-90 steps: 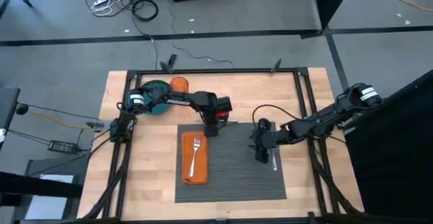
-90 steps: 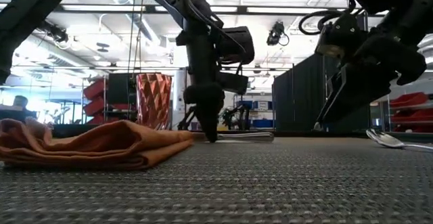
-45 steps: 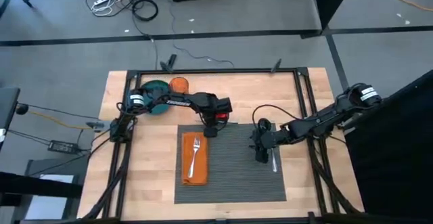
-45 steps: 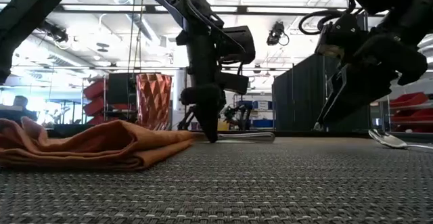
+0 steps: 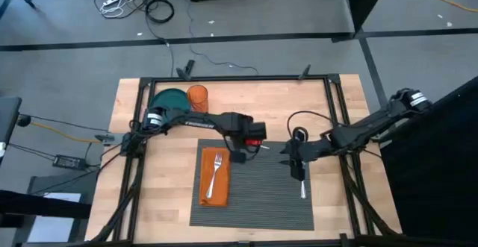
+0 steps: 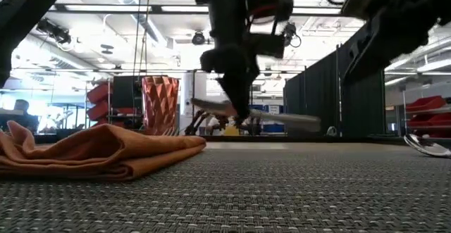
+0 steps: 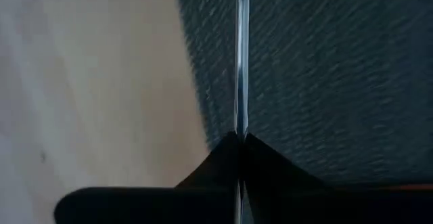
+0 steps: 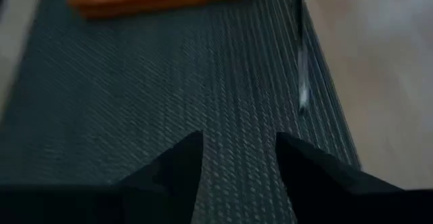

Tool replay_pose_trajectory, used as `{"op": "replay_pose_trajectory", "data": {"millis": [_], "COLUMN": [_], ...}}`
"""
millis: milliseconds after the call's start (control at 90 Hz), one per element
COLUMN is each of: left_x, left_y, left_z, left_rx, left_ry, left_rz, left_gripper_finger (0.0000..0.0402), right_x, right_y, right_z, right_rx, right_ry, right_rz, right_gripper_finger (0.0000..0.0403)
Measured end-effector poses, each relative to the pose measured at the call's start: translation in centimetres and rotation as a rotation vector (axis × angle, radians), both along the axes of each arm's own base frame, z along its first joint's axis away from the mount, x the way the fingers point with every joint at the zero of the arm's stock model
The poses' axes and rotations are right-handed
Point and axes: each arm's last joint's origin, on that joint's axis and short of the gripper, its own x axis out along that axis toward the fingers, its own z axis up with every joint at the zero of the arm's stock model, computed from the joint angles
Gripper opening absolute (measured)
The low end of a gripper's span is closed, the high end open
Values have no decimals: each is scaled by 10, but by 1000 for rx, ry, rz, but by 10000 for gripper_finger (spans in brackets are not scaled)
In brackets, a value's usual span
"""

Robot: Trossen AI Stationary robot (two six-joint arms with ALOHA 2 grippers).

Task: Set table place
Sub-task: Put the silver table knife on the black placemat to the left of the silver spoon

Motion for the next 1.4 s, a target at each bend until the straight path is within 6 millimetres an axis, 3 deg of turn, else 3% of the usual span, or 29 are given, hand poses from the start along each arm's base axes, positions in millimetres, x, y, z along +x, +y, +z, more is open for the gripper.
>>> {"op": "replay_pose_trajectory", "data": {"millis": [200, 367, 522, 878, 1111, 1400], "left_x": [2, 2, 1, 4, 4, 5], "left_y": [-31, -48, -57, -58, -59, -59], "left_z": [12, 19, 20, 21, 22, 23], "left_rx": [-13, -13, -7, -12, -26, -38], "left_ry": [-38, -59, -60, -105, -110, -125], "left_rz": [-35, -53, -62, -61, -61, -28], "left_gripper_finger": [0, 0, 0, 0, 0, 6], "right_x": [10, 30, 38, 51, 49, 48], "right_y": [5, 10, 8, 13, 12, 9], "right_z": [-5, -17, -29, -42, -34, -34], "right_rx": [-52, -87, -69, -70, -77, -48], "right_ry": [-32, -82, -20, 41, 10, 27], "right_rz": [35, 60, 33, 61, 46, 23], "right_gripper_finger": [166, 183, 186, 112, 12, 2]}}
